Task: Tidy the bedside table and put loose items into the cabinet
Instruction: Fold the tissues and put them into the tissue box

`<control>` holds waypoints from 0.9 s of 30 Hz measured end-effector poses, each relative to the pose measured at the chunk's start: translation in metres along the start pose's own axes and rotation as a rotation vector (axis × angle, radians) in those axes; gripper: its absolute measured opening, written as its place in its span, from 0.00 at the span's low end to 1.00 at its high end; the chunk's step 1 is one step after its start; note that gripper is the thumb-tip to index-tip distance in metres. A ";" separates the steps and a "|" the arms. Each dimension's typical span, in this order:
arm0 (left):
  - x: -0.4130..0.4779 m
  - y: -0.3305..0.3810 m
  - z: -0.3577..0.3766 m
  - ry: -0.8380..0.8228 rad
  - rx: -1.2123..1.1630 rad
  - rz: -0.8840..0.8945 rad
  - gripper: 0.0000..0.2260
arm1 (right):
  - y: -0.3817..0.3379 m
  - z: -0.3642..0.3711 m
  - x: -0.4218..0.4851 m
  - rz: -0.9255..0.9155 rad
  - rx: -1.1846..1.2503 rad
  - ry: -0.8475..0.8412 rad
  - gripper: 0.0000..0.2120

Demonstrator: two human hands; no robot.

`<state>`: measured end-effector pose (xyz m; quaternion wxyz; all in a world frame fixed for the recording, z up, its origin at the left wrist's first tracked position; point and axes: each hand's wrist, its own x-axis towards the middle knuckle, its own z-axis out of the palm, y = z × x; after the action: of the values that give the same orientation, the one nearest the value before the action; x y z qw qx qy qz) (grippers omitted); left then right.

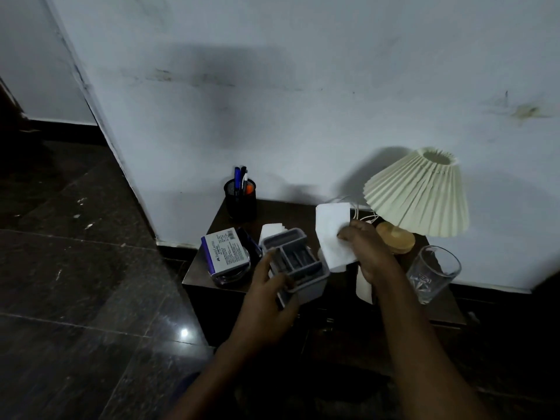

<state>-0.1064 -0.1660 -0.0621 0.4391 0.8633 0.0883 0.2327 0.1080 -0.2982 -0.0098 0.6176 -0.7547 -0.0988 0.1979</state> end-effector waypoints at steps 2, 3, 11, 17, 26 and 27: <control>0.000 -0.012 -0.020 -0.046 0.044 0.041 0.10 | 0.004 0.003 -0.001 0.017 -0.010 0.000 0.17; 0.001 -0.018 -0.028 -0.068 0.048 0.047 0.07 | 0.006 0.005 -0.002 0.018 0.012 -0.002 0.17; 0.033 -0.034 -0.088 -0.347 -0.013 -0.022 0.28 | -0.007 0.025 -0.009 -0.025 0.172 0.009 0.14; 0.065 -0.032 -0.102 -0.489 0.203 -0.086 0.26 | -0.002 0.028 -0.018 0.026 0.052 -0.093 0.20; 0.098 -0.034 -0.099 -0.473 0.237 -0.066 0.06 | 0.020 0.012 -0.045 0.021 0.120 -0.014 0.11; 0.103 -0.035 -0.098 -0.503 0.259 -0.072 0.06 | 0.025 0.010 -0.048 0.026 0.138 -0.007 0.10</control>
<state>-0.0612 -0.0378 -0.0067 0.3410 0.9392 0.0363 -0.0177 0.0586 -0.3138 -0.0270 0.6652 -0.7108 -0.0774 0.2149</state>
